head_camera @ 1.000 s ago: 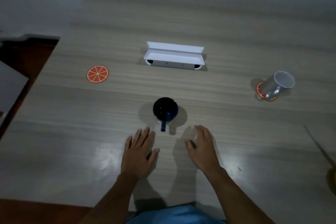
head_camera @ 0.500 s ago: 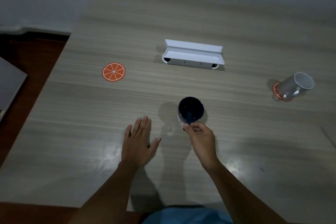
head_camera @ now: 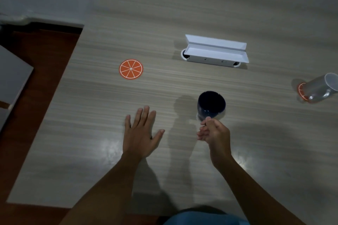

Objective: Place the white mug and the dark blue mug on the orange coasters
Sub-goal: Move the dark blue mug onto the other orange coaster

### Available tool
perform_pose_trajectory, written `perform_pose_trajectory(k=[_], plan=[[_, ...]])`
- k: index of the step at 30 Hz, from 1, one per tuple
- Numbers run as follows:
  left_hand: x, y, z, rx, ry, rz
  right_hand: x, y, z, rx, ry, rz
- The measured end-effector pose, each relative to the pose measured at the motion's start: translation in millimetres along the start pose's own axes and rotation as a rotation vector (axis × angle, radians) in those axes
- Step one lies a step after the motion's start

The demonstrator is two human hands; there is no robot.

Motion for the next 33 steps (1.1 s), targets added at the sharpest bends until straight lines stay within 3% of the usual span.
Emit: perform_pose_trajectory(k=[18, 33], plan=[[-5, -4, 1, -0.001, -0.082, 0.014, -62, -31, -146, 0.074, -0.406, -0.050], [-5, -6, 0, 0.051, -0.078, 0.019, -90, -26, -238, 0.038, -0.492, -0.167]])
Point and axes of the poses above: each hand's wrist, its own x-axis away from the middle knuckle, its own z-axis out of the back of the hand, y = z × x, the point moved 3 cm from there along -x, towards the middle knuckle, and after that the axes turned 10 degrees about -x, right-handed, at the moved point
